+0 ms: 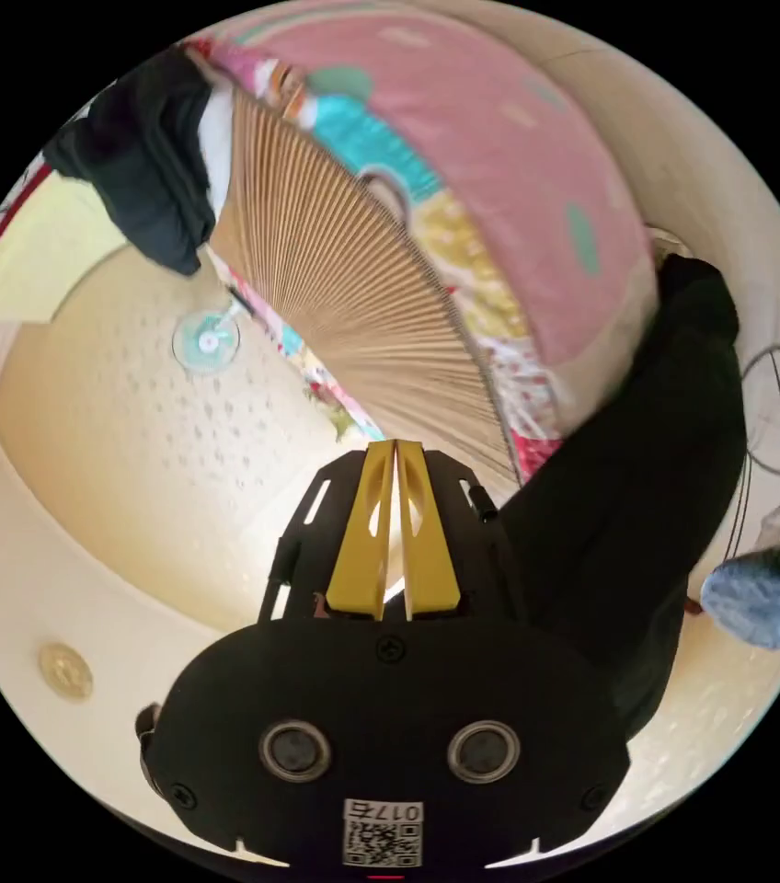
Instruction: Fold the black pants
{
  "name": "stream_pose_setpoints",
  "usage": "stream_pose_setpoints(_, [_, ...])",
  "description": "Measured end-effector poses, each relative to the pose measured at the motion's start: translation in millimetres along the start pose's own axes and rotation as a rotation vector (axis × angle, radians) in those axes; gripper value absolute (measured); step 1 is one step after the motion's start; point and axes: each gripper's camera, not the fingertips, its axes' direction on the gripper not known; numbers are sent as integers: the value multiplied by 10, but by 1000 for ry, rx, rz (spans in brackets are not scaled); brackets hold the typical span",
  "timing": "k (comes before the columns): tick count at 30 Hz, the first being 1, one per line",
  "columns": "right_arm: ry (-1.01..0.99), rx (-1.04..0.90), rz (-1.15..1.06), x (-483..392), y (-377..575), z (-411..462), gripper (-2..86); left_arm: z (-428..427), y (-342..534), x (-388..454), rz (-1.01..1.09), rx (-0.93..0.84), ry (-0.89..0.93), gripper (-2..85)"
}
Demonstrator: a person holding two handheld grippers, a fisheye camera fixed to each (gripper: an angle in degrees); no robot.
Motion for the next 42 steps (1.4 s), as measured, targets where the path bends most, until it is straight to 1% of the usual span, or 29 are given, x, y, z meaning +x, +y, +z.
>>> stream_pose_setpoints(2, [107,-212,-144,-581,-185,778,4,-193,151,-32,28,90,-5,43])
stream_pose_setpoints(4, [217,-348,-244,-951,-187,1317,4,-484,355,-52,69,225,-42,55])
stream_pose_setpoints(5, [296,-415,-296,-1130,-138,1632,4,-698,504,-91,81,321,-85,84])
stream_pose_setpoints(6, [333,-443,-319,-1199,-101,1780,4,-899,652,-175,50,417,-142,131])
stream_pose_setpoints(7, [387,-488,-359,-1284,-16,2033,4,-992,721,-236,10,459,-180,157])
stream_pose_setpoints(8, [425,-521,-384,-1302,80,2242,4,-1158,849,-368,-63,529,-246,209])
stream_pose_setpoints(10, [455,-558,-392,-1217,219,2480,4,-1342,1015,-569,-115,599,-291,206])
stream_pose_setpoints(11, [455,-573,-385,-1105,306,2584,4,-1400,1072,-709,-149,598,-326,206])
stream_pose_setpoints(13, [442,-573,-363,-888,417,2650,4,-1346,1045,-944,-192,498,-377,205])
stream_pose_setpoints(15, [433,-561,-331,-627,498,2632,4,-1057,956,-1213,-174,295,-394,201])
stream_pose_setpoints(17, [418,-544,-264,-297,525,2487,4,-945,1031,-1330,-168,258,-423,182])
stream_pose_setpoints(19, [353,-490,-252,-225,494,2245,4,-965,1138,-1497,-189,248,-356,158])
stream_pose_setpoints(21, [280,-397,-277,-251,471,1925,4,-1091,1368,-1770,-178,290,-202,105])
stream_pose_setpoints(22, [226,-347,-296,-262,468,1724,4,-1120,1441,-1846,-160,307,-165,92])
stream_pose_setpoints(24, [145,-292,-313,-226,464,1464,5,-1219,1706,-2209,-49,318,40,67])
stream_pose_setpoints(25, [91,-267,-320,-174,459,1317,5,-1261,1774,-2293,-4,323,109,65])
stream_pose_setpoints(27, [18,-251,-347,-106,454,1156,5,-1551,2120,-2627,190,404,471,52])
stream_pose_setpoints(28, [-27,-271,-388,-93,452,1109,5,-1645,2218,-2696,238,443,561,48])
stream_pose_setpoints(29, [-55,-312,-430,-99,447,1115,6,-1845,2418,-2793,339,531,704,25])
stream_pose_setpoints(30, [-58,-335,-447,-106,443,1135,6,-2049,2603,-2832,453,618,828,12])
stream_pose_setpoints(31, [-41,-386,-473,-124,424,1205,6,-2149,2685,-2823,513,657,876,9])
stream_pose_setpoints(33, [30,-452,-494,-157,369,1363,6,-2547,2970,-2640,774,790,1027,4])
stream_pose_setpoints(34, [79,-495,-502,-183,315,1499,6,-2646,3030,-2568,833,822,1058,3])
stream_pose_setpoints(36, [124,-554,-515,-236,228,1719,6,-3020,3261,-2220,1073,946,1201,1])
stream_pose_setpoints(37, [145,-592,-529,-280,178,1882,6,-3102,3322,-2130,1140,973,1246,1])
stream_pose_setpoints(39, [183,-662,-557,-350,125,2163,6,-3354,3572,-1861,1392,1070,1450,1])
stream_pose_setpoints(40, [219,-708,-578,-385,106,2356,7,-3392,3632,-1831,1444,1103,1509,1])
stream_pose_setpoints(41, [256,-750,-599,-403,96,2539,7,-3448,3733,-1822,1526,1172,1621,1])
stream_pose_setpoints(42, [272,-770,-608,-404,92,2625,8,-3486,3805,-1875,1546,1246,1700,1])
